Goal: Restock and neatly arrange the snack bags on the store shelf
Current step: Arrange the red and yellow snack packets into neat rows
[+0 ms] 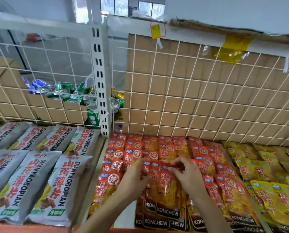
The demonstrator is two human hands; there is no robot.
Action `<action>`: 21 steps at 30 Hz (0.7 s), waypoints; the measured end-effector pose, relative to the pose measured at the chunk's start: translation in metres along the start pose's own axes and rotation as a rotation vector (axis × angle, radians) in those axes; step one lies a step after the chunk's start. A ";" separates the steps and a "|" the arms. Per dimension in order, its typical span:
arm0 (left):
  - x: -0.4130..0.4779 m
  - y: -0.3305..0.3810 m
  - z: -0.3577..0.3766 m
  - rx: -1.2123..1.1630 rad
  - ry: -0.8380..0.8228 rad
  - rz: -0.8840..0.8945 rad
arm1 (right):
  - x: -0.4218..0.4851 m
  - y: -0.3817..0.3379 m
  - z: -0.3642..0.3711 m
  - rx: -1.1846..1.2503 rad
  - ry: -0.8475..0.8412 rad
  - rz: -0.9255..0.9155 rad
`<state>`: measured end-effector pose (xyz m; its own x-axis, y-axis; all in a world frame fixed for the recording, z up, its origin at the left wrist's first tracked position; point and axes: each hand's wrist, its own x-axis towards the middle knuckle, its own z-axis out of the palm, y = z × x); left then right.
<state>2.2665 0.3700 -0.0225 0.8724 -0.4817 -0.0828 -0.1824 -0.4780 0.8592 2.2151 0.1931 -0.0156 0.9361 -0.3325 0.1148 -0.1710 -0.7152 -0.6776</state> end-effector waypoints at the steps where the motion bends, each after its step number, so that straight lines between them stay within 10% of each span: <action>1: -0.001 -0.001 0.000 -0.013 0.004 -0.005 | 0.002 0.002 0.000 0.006 0.030 -0.012; 21: -0.012 -0.029 -0.057 0.104 0.191 -0.126 | 0.018 0.007 0.008 0.162 -0.076 -0.024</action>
<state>2.2869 0.4316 -0.0179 0.9594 -0.2705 -0.0802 -0.1041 -0.6034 0.7906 2.2334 0.1871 -0.0244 0.9608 -0.2649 0.0815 -0.1023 -0.6123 -0.7840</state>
